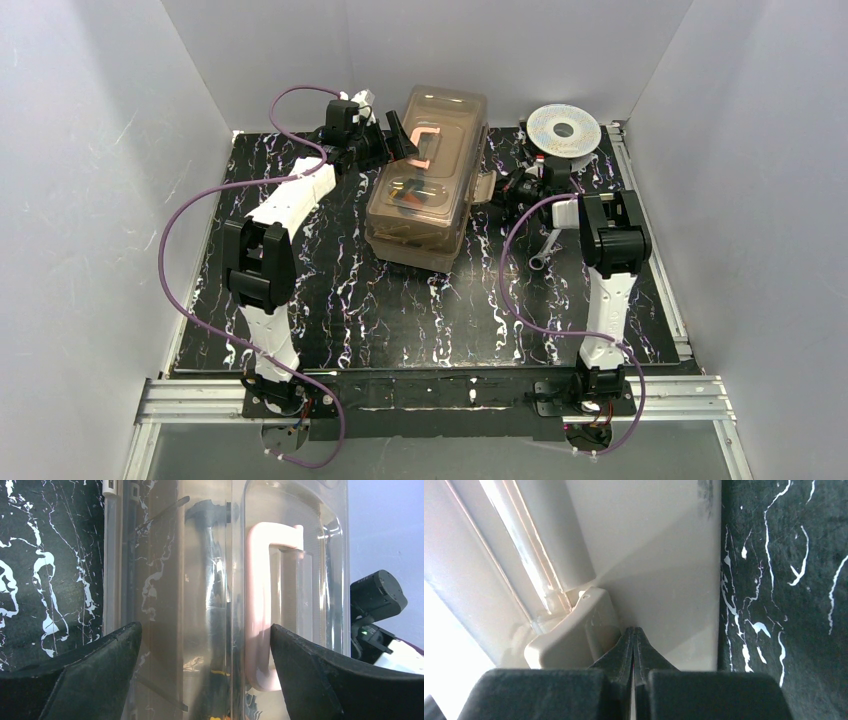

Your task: Pack the tool kit

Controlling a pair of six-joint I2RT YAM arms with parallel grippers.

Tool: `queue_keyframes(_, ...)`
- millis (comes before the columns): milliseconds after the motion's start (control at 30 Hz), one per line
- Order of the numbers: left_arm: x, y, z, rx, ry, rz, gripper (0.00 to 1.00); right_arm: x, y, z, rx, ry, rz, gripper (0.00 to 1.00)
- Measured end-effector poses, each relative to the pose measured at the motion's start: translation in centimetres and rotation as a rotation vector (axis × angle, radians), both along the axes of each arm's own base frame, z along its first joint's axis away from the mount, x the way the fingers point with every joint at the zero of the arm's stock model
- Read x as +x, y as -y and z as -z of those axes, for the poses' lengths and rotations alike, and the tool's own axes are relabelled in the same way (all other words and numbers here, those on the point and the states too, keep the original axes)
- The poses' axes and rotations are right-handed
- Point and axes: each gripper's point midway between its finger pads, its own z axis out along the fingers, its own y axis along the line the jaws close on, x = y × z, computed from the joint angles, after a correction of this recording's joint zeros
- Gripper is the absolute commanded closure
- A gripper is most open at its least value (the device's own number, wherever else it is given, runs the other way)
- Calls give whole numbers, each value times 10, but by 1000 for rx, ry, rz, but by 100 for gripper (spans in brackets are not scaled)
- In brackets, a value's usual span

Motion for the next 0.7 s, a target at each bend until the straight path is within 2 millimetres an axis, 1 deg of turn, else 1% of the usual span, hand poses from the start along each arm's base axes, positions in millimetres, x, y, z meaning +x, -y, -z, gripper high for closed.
queue_keyframes(100, 0, 0, 0, 0, 0, 0, 2, 6, 2, -1, 62, -7, 22, 99)
queue_keyframes(167, 0, 0, 0, 0, 0, 0, 2, 6, 4, -4, 97, -10, 26, 99)
queue_keyframes(233, 0, 0, 0, 0, -1, 0, 2, 6, 5, -9, 111, 11, 26, 99)
queue_keyframes(433, 0, 0, 0, 1, -1, 1, 2, 3, 7, -8, 126, -1, 32, 99)
queue_keyframes(567, 0, 0, 0, 0, -1, 1, 2, 0, 8, -7, 86, -11, 29, 99)
queue_keyframes(633, 0, 0, 0, 0, -1, 1, 2, -4, 8, -7, 31, -28, 30, 99)
queue_keyframes(700, 0, 0, 0, 1, -1, 1, 2, -1, 7, -9, -48, -34, 35, 99)
